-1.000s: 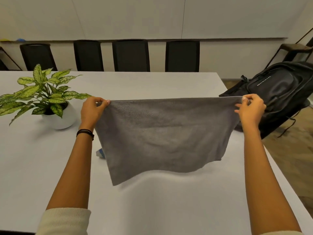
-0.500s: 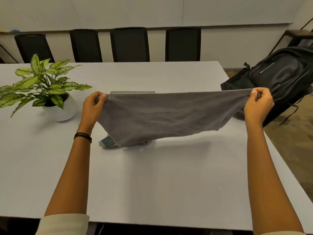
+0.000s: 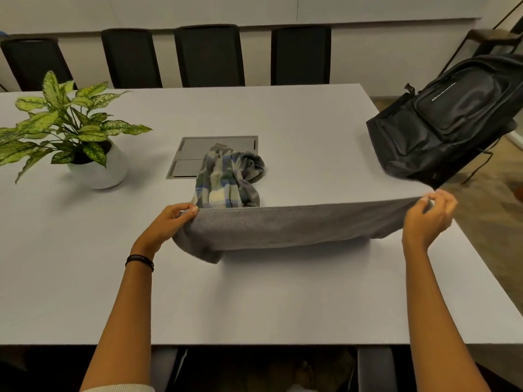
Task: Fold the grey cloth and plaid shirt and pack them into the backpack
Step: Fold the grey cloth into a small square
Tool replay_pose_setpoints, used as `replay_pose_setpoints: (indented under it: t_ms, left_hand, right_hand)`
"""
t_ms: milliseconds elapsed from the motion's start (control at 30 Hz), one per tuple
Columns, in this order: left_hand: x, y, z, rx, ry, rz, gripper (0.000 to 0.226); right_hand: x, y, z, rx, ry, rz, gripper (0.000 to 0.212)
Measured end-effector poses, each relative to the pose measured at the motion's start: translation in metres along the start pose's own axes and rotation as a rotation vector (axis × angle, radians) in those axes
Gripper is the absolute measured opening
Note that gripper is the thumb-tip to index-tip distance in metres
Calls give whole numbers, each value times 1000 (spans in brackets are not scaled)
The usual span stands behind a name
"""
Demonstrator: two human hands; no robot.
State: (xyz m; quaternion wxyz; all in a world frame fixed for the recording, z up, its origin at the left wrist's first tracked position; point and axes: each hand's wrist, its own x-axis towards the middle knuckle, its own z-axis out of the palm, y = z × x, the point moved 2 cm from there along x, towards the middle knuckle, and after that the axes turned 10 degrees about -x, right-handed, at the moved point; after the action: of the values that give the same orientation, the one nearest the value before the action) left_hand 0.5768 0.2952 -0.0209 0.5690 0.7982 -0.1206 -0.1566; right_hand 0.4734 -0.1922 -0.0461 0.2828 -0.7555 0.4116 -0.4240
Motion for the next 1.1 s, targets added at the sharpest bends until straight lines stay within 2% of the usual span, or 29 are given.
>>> replay_pose_setpoints:
  t_ms: [200,400,500,733,833,900,1033,1100]
  left_hand:
    - [-18,-58,27,-71,-215,-219,34]
    - [-39,-102,59,-144,-385,-499,24]
    - [-48,-128,71,-144,-521,-627,44]
    - [-66,-159,101,40,-786,-849,20]
    - [-66,-168,108,55,-838,-879,19]
    - [-61,-167,109,28,-723,-825,24]
    - [-42,-172,104,-90,-108,-539,14]
    - [-32,-176,102,-51,114,-420,12]
  right_hand:
    - [-44,54,-11,86,-84,225,21]
    - [-72,93,-33,53,-62,285,17]
    - [-81,115,-40,-11,-44,308,17]
    - [-104,151,-55,-158,-135,385,19]
    - [-114,164,-60,-217,-202,442,20]
    - [-120,170,-62,-263,-254,462,21]
    - [-126,186,-61,-404,-383,510,19]
    - [-125,191,-59,-477,-423,496,16]
